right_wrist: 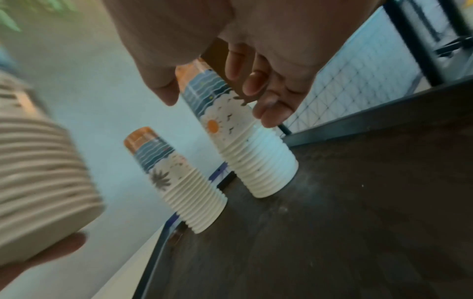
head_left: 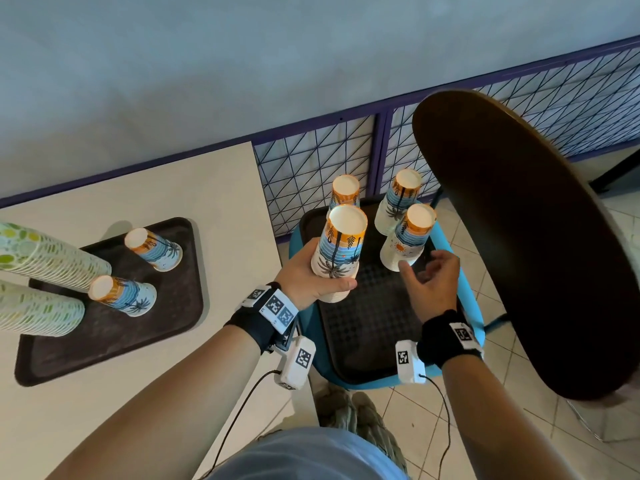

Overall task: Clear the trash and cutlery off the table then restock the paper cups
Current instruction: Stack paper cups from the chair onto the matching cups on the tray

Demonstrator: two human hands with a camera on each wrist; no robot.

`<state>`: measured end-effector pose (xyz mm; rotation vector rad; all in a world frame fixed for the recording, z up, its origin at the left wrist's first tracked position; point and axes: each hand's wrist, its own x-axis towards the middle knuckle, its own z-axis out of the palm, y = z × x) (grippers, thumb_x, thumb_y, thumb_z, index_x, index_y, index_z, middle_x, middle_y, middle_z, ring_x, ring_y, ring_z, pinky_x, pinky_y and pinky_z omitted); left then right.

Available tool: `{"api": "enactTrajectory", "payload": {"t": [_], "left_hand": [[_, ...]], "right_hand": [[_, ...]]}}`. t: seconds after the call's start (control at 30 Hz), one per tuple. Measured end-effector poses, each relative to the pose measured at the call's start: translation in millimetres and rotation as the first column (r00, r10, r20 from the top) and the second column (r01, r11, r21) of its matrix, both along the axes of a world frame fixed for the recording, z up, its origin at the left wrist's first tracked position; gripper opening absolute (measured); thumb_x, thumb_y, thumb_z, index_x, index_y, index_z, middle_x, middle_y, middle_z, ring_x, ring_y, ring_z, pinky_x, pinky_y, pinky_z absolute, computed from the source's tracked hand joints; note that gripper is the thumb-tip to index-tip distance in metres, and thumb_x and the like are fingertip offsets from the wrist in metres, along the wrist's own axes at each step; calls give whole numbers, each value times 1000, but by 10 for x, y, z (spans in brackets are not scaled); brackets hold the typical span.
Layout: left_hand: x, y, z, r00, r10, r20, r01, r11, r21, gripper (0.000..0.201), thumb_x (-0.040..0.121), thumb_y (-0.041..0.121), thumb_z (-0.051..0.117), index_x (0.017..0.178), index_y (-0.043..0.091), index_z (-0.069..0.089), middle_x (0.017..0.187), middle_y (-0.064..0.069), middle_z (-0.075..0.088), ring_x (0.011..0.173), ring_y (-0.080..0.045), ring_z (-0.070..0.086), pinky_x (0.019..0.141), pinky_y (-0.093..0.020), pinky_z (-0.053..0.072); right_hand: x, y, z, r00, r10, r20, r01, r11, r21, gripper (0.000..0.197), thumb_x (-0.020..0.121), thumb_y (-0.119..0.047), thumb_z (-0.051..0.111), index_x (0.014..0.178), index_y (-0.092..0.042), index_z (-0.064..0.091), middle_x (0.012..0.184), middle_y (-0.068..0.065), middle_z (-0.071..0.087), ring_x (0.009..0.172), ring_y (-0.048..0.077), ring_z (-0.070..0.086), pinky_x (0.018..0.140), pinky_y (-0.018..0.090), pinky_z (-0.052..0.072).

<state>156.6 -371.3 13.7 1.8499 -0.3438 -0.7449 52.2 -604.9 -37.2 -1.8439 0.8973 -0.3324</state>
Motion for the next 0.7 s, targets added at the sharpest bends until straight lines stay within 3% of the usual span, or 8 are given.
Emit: {"api": "enactTrajectory", "payload": {"t": [0.07,0.13,0.27,0.37,0.5,0.6,0.7], "left_hand": [[-20,21,15,1000,-6,5,6,1000,7,85,64,49,94,138,31,56,129,7,73,121,-14,68,110,-50,51],[-43,24,49,1000,-2,22,2,1000,17,85,63,51,92,138,32,56,128,9,73,120,-12,68,110,-49,52],[-71,40,83,999,0,33,-1,1000,28,84,63,53,92,137,35,56,129,10,72,121,-11,67,110,-50,51],[-94,54,110,999,2,41,-3,1000,27,86,62,55,93,137,36,56,129,10,72,121,-13,68,110,-51,51],[-117,98,143,999,1,54,-3,999,39,82,64,52,93,136,35,57,128,10,73,119,-11,68,110,-50,52],[-133,149,150,999,7,52,-9,999,38,81,63,52,93,135,35,57,128,10,73,120,-13,68,110,-51,51],[-137,184,169,999,14,48,-15,999,31,83,62,51,91,136,34,57,128,11,73,119,-11,68,110,-48,52]], "right_hand": [[125,-110,-61,999,-3,-34,4,999,35,84,76,-49,83,141,-30,34,124,4,49,102,19,60,91,40,56],[258,-175,-149,995,35,-89,-28,997,75,101,71,-51,86,150,-32,25,139,5,41,119,23,55,101,43,52],[458,-213,-318,988,84,-127,-76,995,66,112,60,-57,87,150,-36,24,152,2,34,139,26,44,114,52,42],[553,-199,-372,991,88,-106,-81,995,65,107,61,-53,88,148,-33,30,150,-2,44,140,24,45,115,51,40],[614,-192,-379,987,130,-91,-125,991,49,91,75,-39,86,149,-31,33,150,-4,50,140,22,47,116,48,39],[619,-212,-367,982,154,-112,-155,988,1,90,74,-42,85,148,-33,33,147,-1,52,138,25,49,115,51,40],[598,-206,-319,970,169,-172,-182,981,-64,89,73,-41,84,146,-33,35,135,7,46,121,27,54,111,44,43]]}}
